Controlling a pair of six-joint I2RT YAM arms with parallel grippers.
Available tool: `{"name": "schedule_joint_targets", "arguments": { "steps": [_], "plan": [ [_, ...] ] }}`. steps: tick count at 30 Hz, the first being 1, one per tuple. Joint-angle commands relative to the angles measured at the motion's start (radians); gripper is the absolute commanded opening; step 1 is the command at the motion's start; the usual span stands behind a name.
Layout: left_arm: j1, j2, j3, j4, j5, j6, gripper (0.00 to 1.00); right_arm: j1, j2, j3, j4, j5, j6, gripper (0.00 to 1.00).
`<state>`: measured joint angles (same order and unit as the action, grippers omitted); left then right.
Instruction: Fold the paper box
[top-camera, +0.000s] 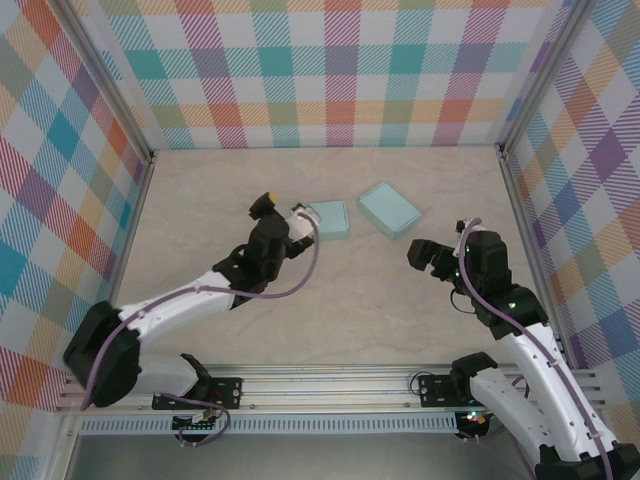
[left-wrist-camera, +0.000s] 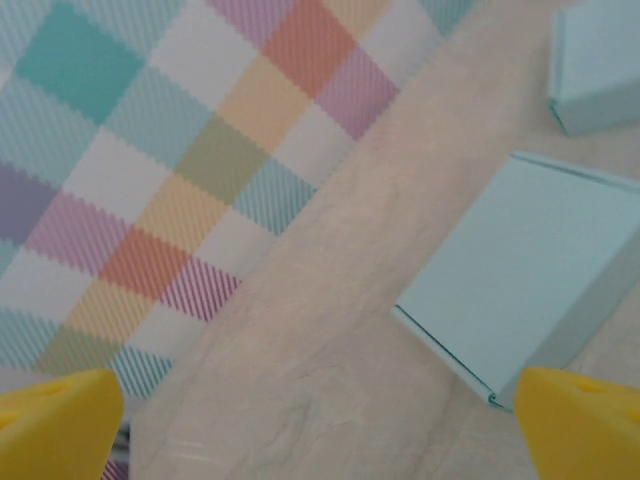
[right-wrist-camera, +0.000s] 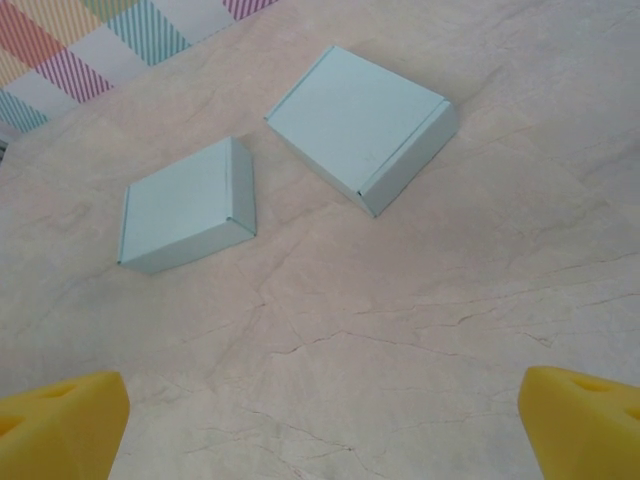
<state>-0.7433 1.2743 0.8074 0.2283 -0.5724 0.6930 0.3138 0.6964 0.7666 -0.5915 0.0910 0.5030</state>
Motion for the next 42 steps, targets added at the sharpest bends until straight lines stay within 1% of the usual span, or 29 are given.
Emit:
{"name": "schedule_joint_targets", "arguments": {
  "steps": [1, 4, 6, 9, 12, 15, 18, 22, 25, 29, 32, 37, 42],
  "plan": [
    [0.038, -0.139, -0.025, -0.137, -0.115, -0.327, 1.00, -0.003, -0.011, -0.022, 0.022, 0.037, 0.014, 1.00],
    [0.085, -0.269, -0.061, -0.257, -0.103, -0.528, 1.00, -0.002, -0.011, -0.036, 0.026, 0.047, 0.009, 1.00],
    [0.108, -0.348, -0.095, -0.312, -0.098, -0.614, 1.00, -0.002, -0.008, -0.047, 0.029, 0.061, 0.009, 1.00],
    [0.129, -0.421, -0.140, -0.373, -0.127, -0.689, 1.00, -0.003, -0.005, -0.076, 0.043, 0.084, 0.006, 1.00],
    [0.140, -0.453, -0.178, -0.410, -0.179, -0.729, 1.00, -0.003, 0.003, -0.107, 0.077, 0.112, -0.002, 1.00],
    [0.156, -0.471, -0.228, -0.403, -0.210, -0.755, 1.00, -0.003, 0.015, -0.142, 0.127, 0.144, -0.021, 1.00],
    [0.185, -0.481, -0.292, -0.355, -0.236, -0.788, 1.00, -0.002, 0.030, -0.184, 0.194, 0.175, -0.039, 1.00],
    [0.237, -0.502, -0.373, -0.276, -0.233, -0.843, 1.00, -0.002, 0.075, -0.220, 0.279, 0.190, -0.092, 1.00],
    [0.279, -0.520, -0.428, -0.199, -0.198, -0.859, 1.00, -0.002, 0.121, -0.238, 0.338, 0.213, -0.128, 1.00],
    [0.355, -0.510, -0.447, -0.164, -0.132, -0.871, 1.00, -0.002, 0.176, -0.267, 0.435, 0.240, -0.188, 1.00],
    [0.409, -0.472, -0.464, -0.098, -0.083, -0.840, 1.00, -0.003, 0.210, -0.295, 0.528, 0.249, -0.229, 1.00],
    [0.518, -0.329, -0.478, 0.049, 0.019, -0.809, 1.00, -0.005, 0.257, -0.309, 0.655, 0.261, -0.303, 1.00],
    [0.589, -0.175, -0.468, 0.186, 0.061, -0.805, 1.00, -0.005, 0.308, -0.313, 0.763, 0.285, -0.390, 1.00]
  ]
}}
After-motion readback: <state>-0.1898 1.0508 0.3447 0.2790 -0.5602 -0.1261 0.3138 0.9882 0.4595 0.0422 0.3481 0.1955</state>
